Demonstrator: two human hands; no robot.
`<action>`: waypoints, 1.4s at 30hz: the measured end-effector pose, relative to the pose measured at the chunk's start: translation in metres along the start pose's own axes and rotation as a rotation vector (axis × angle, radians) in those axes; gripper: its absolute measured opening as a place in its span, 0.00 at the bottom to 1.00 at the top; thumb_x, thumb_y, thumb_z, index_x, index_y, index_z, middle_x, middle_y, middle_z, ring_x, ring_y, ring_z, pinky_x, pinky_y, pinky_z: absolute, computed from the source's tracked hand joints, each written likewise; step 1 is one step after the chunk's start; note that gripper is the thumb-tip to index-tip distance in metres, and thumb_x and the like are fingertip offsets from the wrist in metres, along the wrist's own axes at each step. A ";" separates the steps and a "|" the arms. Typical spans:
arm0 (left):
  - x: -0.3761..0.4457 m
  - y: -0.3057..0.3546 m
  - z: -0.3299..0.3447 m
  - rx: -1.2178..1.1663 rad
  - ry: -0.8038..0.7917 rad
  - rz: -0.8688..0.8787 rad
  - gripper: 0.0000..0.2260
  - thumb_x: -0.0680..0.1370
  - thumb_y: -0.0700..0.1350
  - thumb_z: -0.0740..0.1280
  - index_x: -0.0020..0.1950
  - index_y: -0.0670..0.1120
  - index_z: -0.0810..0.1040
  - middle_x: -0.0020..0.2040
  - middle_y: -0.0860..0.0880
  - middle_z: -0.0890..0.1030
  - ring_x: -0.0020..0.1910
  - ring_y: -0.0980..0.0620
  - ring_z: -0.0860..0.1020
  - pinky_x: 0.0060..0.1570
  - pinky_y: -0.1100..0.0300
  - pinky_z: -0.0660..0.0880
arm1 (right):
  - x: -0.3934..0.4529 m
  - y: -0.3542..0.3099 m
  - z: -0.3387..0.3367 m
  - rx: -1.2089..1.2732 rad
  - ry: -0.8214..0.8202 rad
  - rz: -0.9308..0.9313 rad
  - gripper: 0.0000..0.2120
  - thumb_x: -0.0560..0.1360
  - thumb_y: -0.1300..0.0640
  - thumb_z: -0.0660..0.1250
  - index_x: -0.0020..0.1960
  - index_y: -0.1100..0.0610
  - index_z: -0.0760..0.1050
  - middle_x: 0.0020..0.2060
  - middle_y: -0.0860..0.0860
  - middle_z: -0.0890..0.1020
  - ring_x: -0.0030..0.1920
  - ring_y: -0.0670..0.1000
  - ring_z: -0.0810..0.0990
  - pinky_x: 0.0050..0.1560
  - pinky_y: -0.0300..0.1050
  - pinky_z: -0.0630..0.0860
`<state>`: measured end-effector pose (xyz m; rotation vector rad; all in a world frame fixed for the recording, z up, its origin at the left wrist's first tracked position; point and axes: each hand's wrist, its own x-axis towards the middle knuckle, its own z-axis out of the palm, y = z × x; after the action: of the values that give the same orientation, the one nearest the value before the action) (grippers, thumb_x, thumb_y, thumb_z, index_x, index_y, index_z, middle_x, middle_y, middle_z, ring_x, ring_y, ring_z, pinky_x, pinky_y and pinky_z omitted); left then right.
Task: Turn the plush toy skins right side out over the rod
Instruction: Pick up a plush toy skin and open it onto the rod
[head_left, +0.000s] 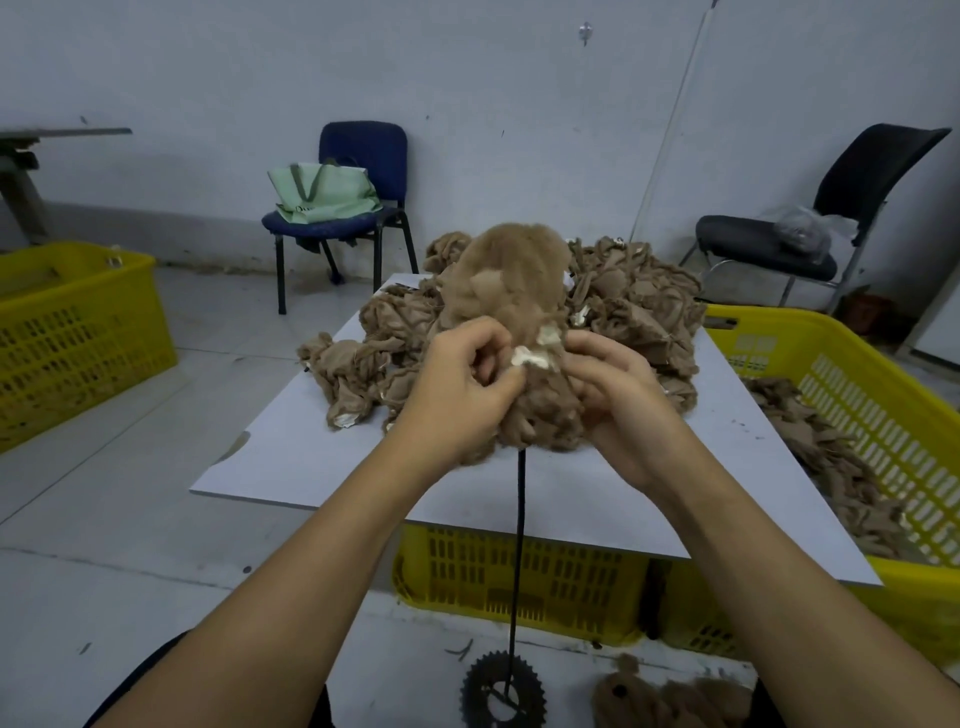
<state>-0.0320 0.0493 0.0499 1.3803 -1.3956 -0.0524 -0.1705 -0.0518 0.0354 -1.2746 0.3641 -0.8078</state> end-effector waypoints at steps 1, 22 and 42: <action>0.001 -0.001 -0.002 0.002 0.054 -0.010 0.11 0.73 0.30 0.68 0.36 0.41 0.71 0.31 0.53 0.65 0.31 0.59 0.64 0.33 0.67 0.62 | -0.001 -0.001 0.000 0.020 -0.044 0.011 0.14 0.73 0.64 0.71 0.58 0.61 0.79 0.46 0.53 0.85 0.44 0.49 0.84 0.40 0.38 0.78; 0.000 -0.006 -0.011 -0.315 -0.006 -0.239 0.07 0.76 0.33 0.70 0.41 0.33 0.76 0.33 0.41 0.74 0.31 0.49 0.74 0.31 0.62 0.73 | 0.003 -0.005 0.016 -0.368 0.058 -0.347 0.09 0.68 0.69 0.73 0.45 0.60 0.77 0.34 0.58 0.75 0.32 0.54 0.69 0.32 0.45 0.70; 0.006 -0.014 0.009 -0.206 0.164 -0.235 0.08 0.81 0.38 0.67 0.42 0.39 0.75 0.33 0.46 0.68 0.30 0.56 0.66 0.29 0.67 0.66 | 0.007 0.009 0.000 -0.269 -0.034 -0.152 0.27 0.64 0.60 0.80 0.60 0.54 0.77 0.40 0.42 0.83 0.44 0.43 0.81 0.49 0.37 0.79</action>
<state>-0.0270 0.0349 0.0405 1.3374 -1.0573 -0.2263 -0.1627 -0.0562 0.0278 -1.5801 0.3596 -0.8856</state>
